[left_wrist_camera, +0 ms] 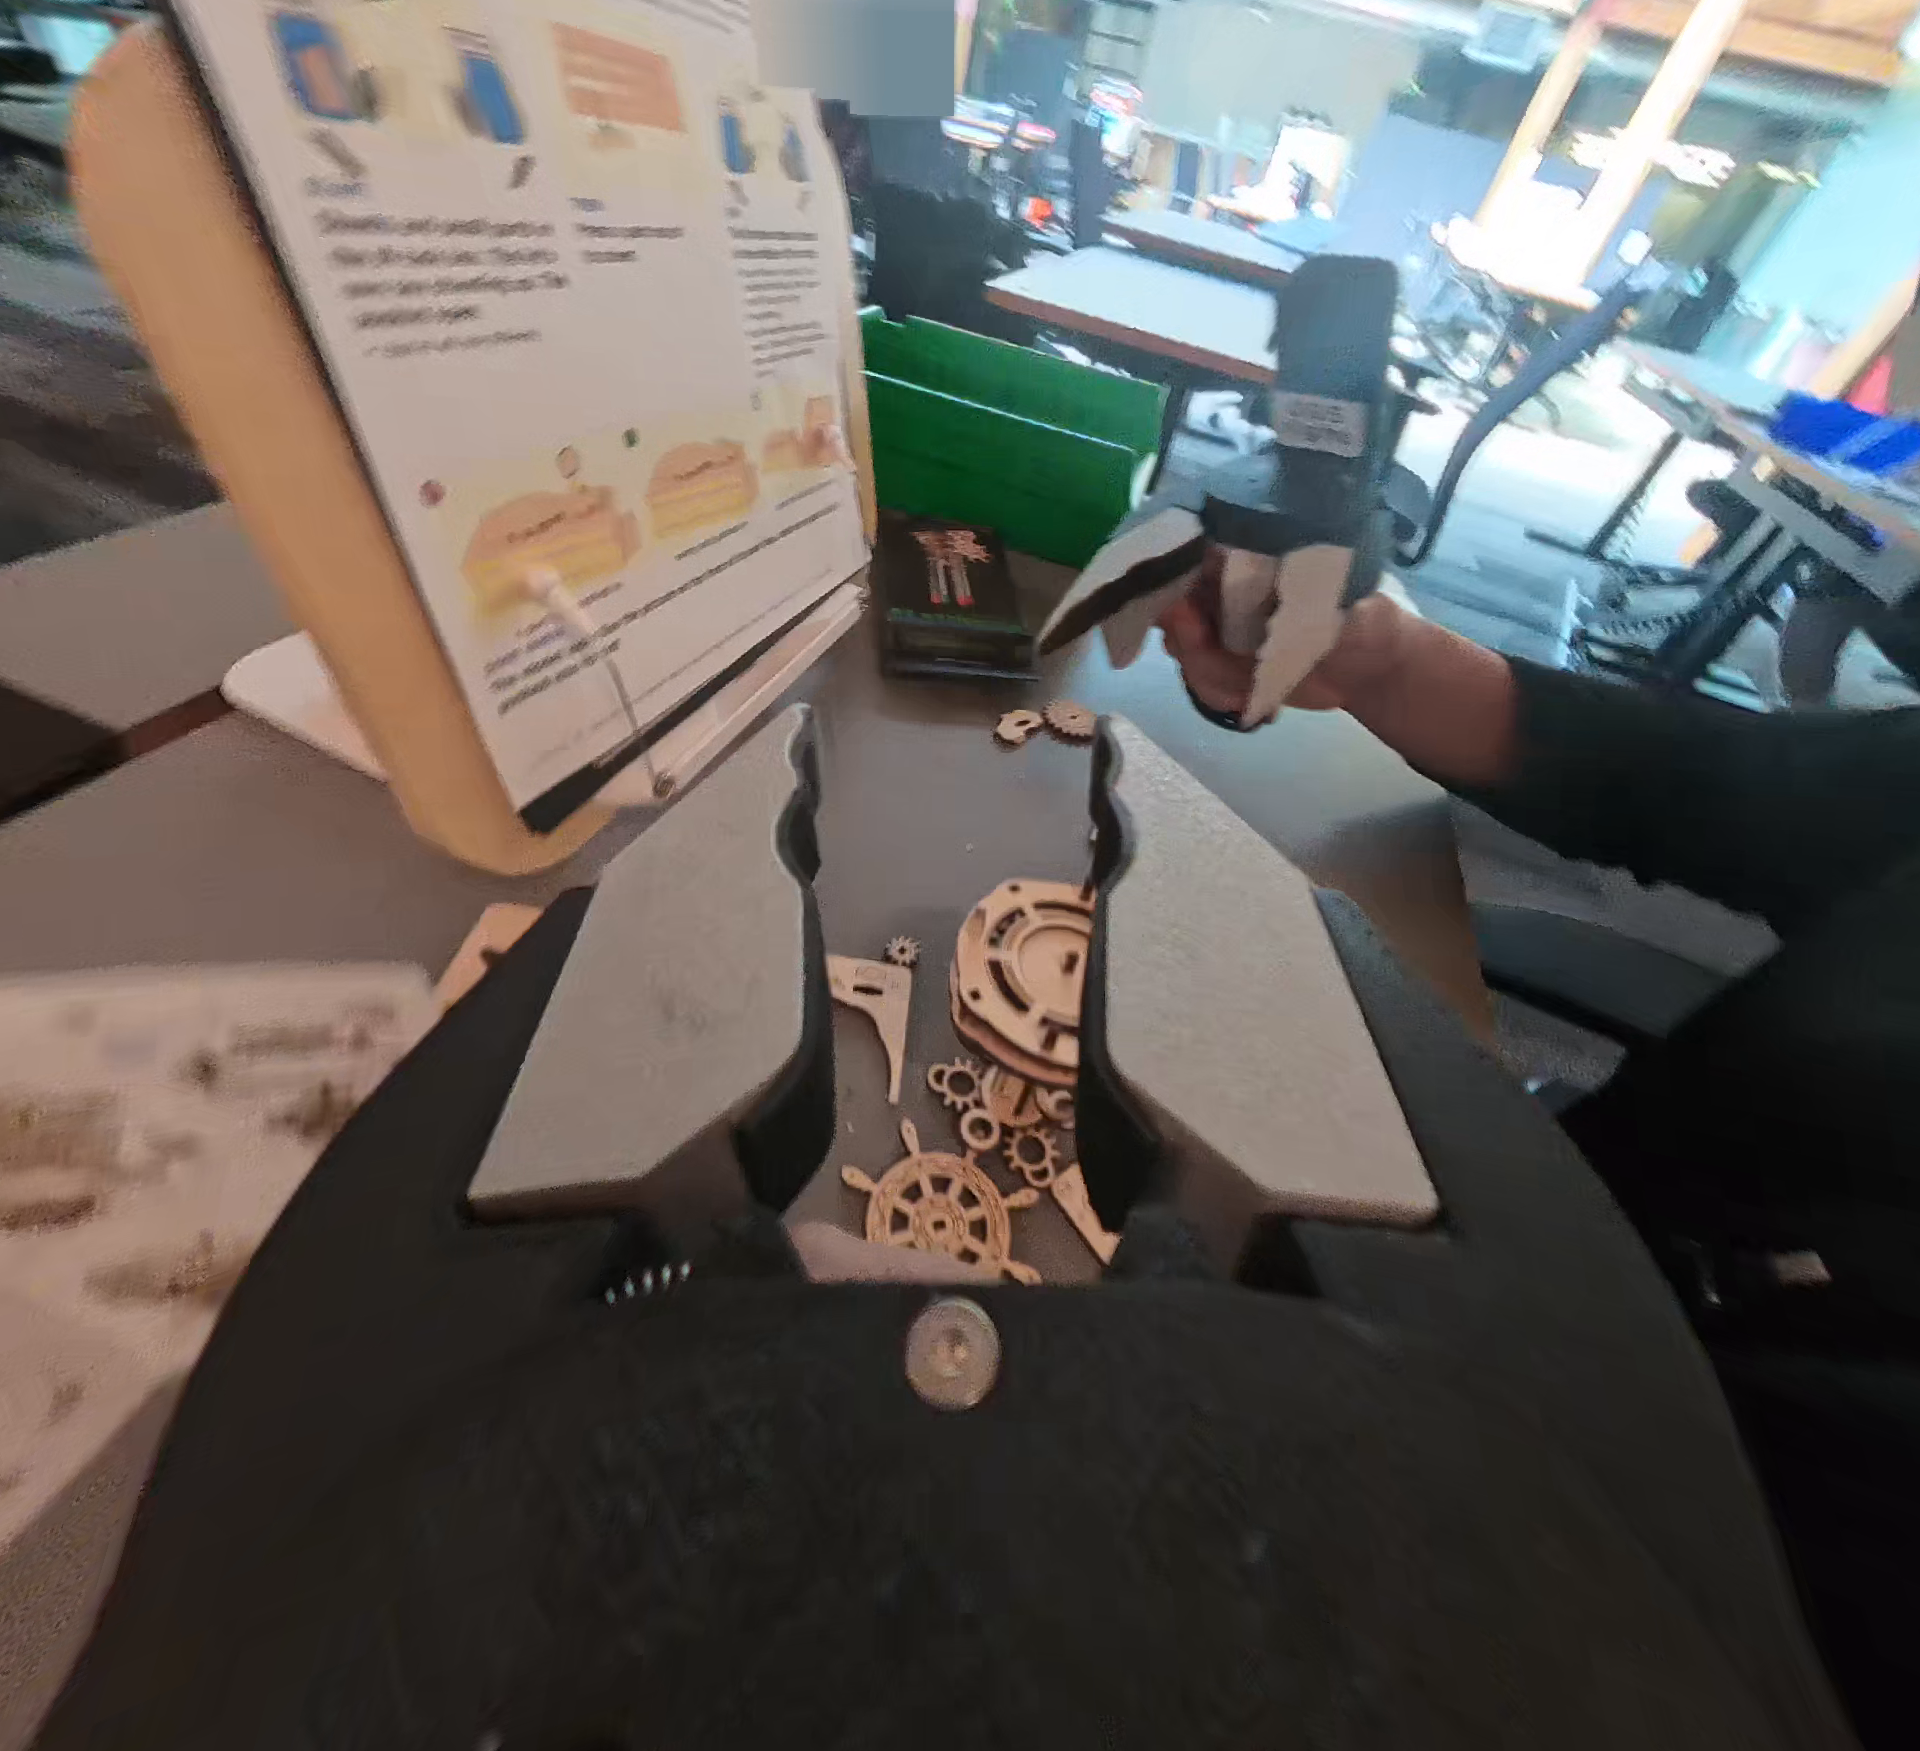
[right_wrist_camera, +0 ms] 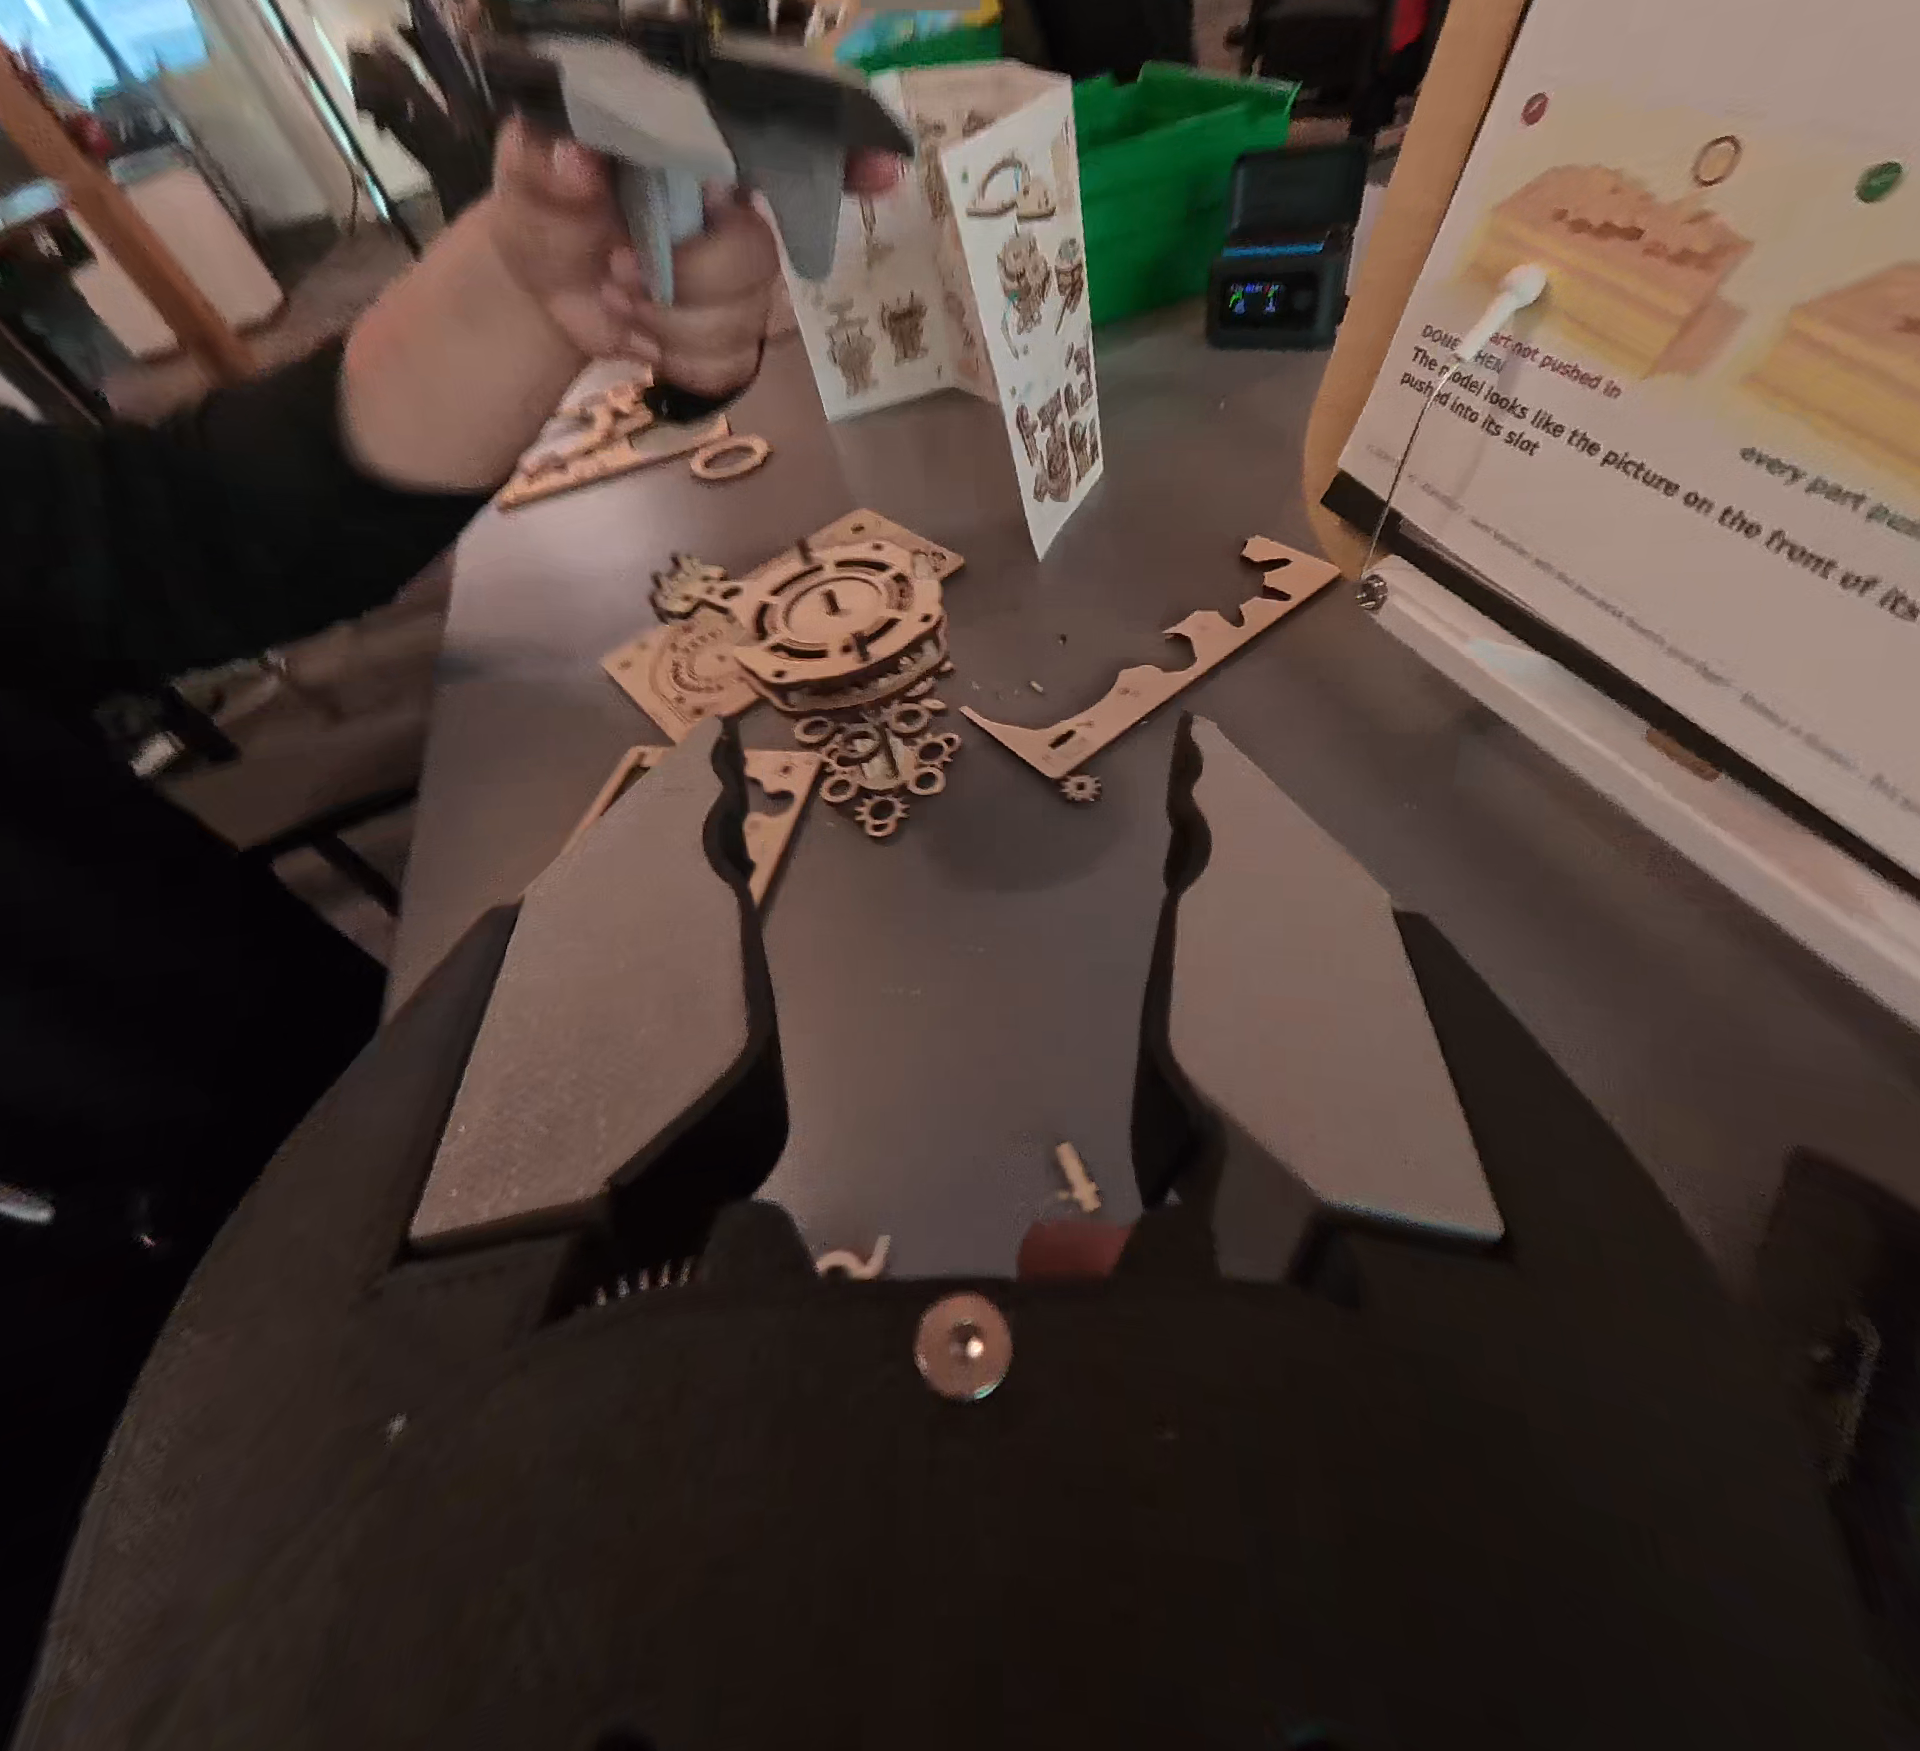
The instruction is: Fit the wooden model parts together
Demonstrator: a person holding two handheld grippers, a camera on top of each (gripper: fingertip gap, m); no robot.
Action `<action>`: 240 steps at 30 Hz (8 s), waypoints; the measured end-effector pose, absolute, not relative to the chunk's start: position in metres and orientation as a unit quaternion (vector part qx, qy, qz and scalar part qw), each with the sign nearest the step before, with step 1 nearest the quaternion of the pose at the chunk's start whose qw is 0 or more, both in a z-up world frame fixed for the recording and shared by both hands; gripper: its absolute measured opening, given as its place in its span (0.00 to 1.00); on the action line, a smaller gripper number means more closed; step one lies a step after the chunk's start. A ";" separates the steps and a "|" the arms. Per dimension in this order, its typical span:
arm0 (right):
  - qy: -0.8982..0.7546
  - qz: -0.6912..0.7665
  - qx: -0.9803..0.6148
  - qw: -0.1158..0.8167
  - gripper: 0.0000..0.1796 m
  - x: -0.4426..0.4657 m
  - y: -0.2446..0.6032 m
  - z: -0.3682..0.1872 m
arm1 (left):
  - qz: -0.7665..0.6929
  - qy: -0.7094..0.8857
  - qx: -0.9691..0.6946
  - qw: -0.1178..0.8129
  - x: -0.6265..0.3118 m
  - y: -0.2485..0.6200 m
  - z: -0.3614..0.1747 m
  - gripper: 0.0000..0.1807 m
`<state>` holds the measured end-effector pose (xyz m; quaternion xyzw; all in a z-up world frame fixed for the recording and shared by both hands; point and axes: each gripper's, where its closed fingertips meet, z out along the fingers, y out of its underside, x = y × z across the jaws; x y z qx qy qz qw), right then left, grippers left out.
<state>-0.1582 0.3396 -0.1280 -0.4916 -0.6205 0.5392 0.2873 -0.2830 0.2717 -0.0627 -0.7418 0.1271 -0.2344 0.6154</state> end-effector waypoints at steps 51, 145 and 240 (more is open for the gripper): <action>-0.712 0.385 -0.484 0.332 0.30 -0.190 0.332 -0.207 | -0.005 0.200 -0.855 0.478 -0.291 0.241 -0.217 0.28; -0.630 0.316 -0.579 0.411 0.31 -0.197 0.393 -0.202 | 0.197 -0.048 -0.755 0.623 -0.436 0.212 -0.137 0.22; -0.596 0.296 -0.608 0.433 0.34 -0.187 0.433 -0.204 | -0.116 0.187 -0.827 0.517 -0.312 0.190 -0.172 0.29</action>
